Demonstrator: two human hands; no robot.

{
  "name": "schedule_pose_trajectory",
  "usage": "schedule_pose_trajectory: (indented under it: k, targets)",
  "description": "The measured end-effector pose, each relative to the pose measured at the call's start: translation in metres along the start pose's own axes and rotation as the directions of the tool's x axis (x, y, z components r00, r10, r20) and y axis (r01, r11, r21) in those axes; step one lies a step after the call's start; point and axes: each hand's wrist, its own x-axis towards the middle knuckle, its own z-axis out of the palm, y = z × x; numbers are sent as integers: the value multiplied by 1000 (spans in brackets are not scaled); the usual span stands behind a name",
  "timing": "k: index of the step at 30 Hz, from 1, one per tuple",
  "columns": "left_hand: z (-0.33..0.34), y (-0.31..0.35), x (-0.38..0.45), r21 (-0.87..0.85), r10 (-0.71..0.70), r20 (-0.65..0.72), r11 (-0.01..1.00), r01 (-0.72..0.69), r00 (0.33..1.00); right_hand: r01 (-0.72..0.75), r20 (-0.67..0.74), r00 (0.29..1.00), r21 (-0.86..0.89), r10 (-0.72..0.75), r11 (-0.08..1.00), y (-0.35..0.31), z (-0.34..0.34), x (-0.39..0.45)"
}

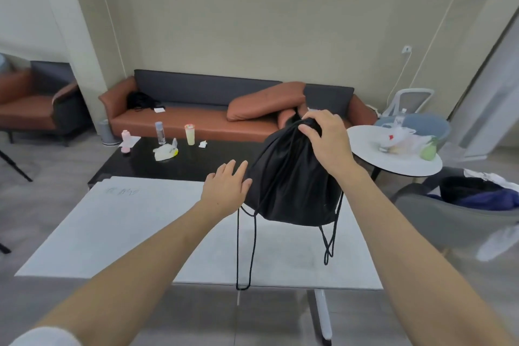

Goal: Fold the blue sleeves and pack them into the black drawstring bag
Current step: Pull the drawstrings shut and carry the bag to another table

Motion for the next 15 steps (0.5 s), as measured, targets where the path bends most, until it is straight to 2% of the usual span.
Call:
schedule_pose_trajectory:
  k: [5,9,12,15]
  targets:
    - [40,-7,83,-13,-2,74,1000,3,997,-45,96,994,-8,45,999,62,54,30]
    - [74,-11,127,16,-1,144,1000,-2,990,-150,184,972,-8,149,989,109,103,27]
    - [97,-11,147,33,-26,190,999,20,982,-201,297,934,-23,198,979,141,137,20]
    - [120,-12,159,50,-50,258,998,38,965,-248,441,864,-44,242,968,168,172,4]
